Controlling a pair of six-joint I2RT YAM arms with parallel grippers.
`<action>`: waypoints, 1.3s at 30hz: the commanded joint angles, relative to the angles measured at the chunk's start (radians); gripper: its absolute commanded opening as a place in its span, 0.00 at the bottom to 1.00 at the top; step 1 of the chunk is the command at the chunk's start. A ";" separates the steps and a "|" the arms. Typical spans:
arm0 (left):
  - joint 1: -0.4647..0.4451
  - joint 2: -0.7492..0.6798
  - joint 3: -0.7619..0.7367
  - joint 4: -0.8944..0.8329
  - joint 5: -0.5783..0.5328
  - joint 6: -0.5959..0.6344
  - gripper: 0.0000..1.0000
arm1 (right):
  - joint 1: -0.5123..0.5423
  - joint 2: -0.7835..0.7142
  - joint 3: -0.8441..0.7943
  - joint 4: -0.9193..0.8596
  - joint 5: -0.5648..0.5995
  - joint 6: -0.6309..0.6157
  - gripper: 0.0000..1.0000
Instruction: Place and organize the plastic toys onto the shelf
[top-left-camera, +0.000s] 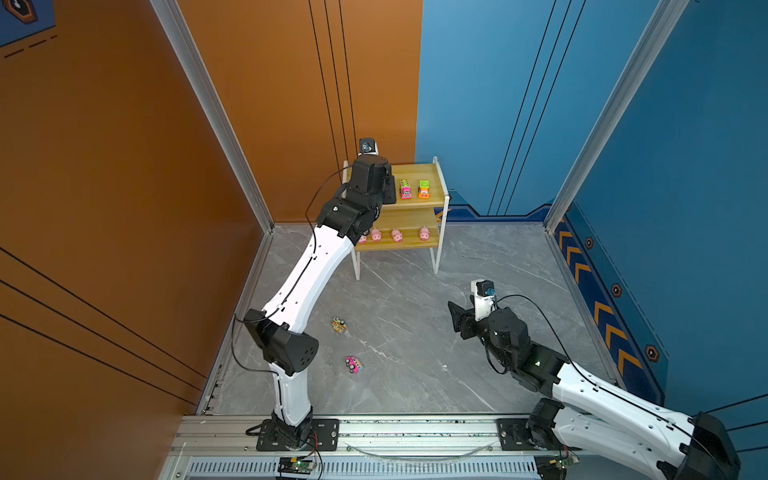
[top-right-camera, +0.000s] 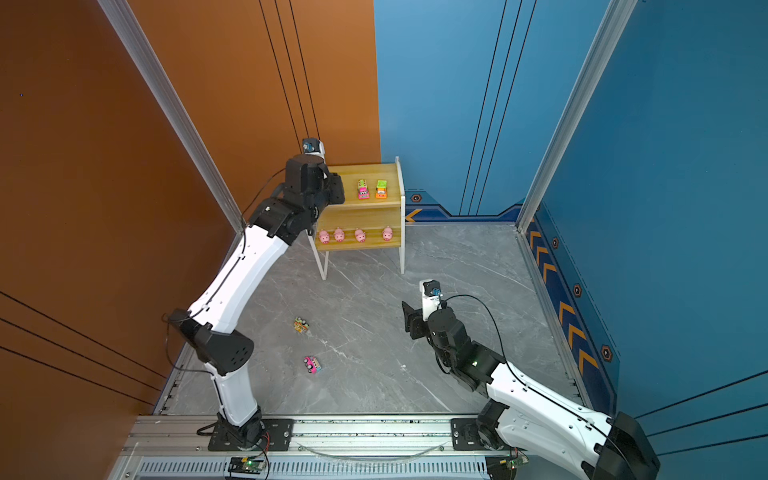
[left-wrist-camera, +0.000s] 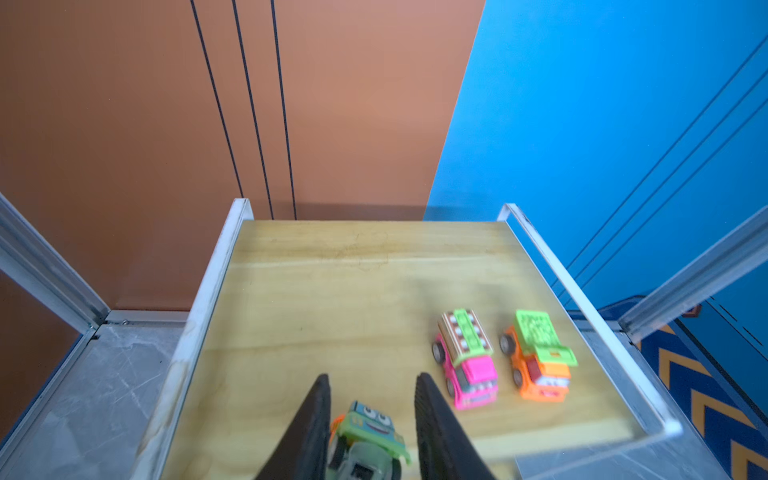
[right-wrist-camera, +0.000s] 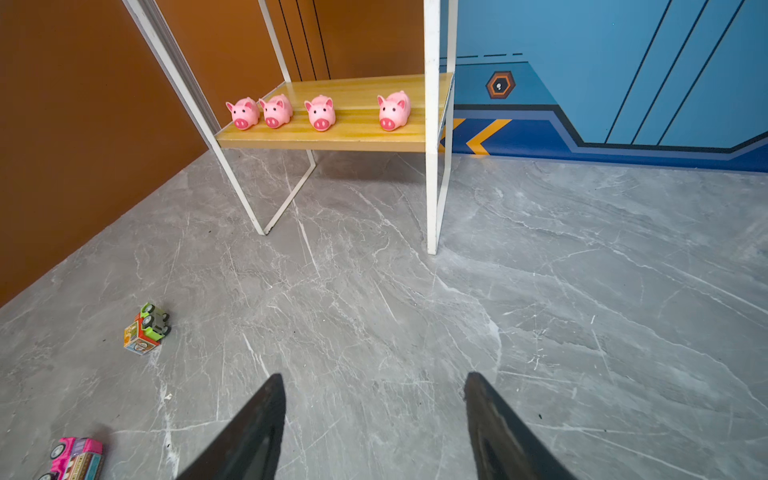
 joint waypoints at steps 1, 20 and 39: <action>-0.043 -0.152 -0.199 -0.005 0.070 -0.032 0.36 | -0.014 -0.045 0.009 -0.076 0.034 0.026 0.69; -0.233 -0.615 -1.149 0.081 0.073 -0.268 0.45 | 0.017 -0.035 -0.068 -0.156 -0.137 0.140 0.69; 0.034 -0.799 -1.431 0.009 0.313 -0.401 0.81 | 0.553 0.561 0.191 -0.026 -0.248 -0.019 0.82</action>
